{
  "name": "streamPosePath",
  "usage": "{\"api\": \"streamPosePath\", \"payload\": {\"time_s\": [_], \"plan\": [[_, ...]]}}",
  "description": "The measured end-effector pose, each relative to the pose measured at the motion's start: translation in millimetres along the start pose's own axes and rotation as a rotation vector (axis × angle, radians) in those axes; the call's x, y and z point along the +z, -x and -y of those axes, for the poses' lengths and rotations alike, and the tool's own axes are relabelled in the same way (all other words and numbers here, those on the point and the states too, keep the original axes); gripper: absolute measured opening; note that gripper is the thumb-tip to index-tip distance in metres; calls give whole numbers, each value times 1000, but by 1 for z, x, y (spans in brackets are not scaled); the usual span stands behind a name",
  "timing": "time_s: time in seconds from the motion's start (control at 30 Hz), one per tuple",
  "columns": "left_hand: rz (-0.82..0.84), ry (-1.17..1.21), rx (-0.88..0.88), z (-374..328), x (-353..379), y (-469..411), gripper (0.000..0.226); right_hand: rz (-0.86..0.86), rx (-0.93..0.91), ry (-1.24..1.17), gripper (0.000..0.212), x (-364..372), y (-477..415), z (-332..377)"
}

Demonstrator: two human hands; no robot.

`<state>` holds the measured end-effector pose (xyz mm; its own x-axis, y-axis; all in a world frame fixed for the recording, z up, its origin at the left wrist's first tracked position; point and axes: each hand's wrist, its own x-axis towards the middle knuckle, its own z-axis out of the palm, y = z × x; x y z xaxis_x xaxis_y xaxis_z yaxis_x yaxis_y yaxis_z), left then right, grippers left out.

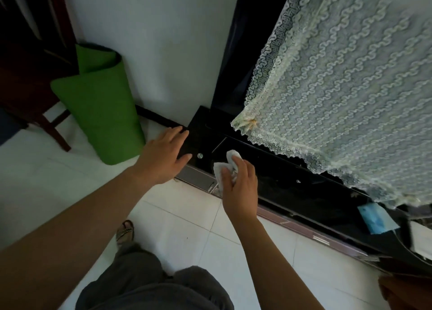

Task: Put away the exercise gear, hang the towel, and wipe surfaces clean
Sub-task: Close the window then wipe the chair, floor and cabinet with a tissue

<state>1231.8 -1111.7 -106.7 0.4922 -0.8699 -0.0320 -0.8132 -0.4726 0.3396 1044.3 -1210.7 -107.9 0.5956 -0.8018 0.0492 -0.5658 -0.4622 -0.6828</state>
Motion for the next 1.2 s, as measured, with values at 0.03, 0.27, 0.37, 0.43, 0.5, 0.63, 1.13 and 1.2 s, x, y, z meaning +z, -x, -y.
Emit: {"api": "streamPosePath", "payload": {"time_s": [0.03,0.27,0.37,0.43,0.5,0.63,1.13,1.2], "plan": [[-8,31,-36,-4,3,4,64,19,-14,0,45,0,-1,0],[-51,111,-194,-3,3,36,85,150,-99,-41,47,19,-15,18],[-81,94,-237,21,-9,47,80,200,-133,-68,47,39,-23,37],[-71,63,-262,41,-19,53,73,228,-165,-80,47,55,-29,53],[-70,44,-263,64,-31,59,73,262,-192,-92,44,71,-32,73],[-93,44,-281,115,-62,65,80,301,-262,-103,42,101,-40,117],[-65,26,-518,348,-140,108,62,487,-432,-195,50,281,-71,293],[-47,63,-584,368,-139,111,62,508,-455,-179,52,295,-73,305]]}}
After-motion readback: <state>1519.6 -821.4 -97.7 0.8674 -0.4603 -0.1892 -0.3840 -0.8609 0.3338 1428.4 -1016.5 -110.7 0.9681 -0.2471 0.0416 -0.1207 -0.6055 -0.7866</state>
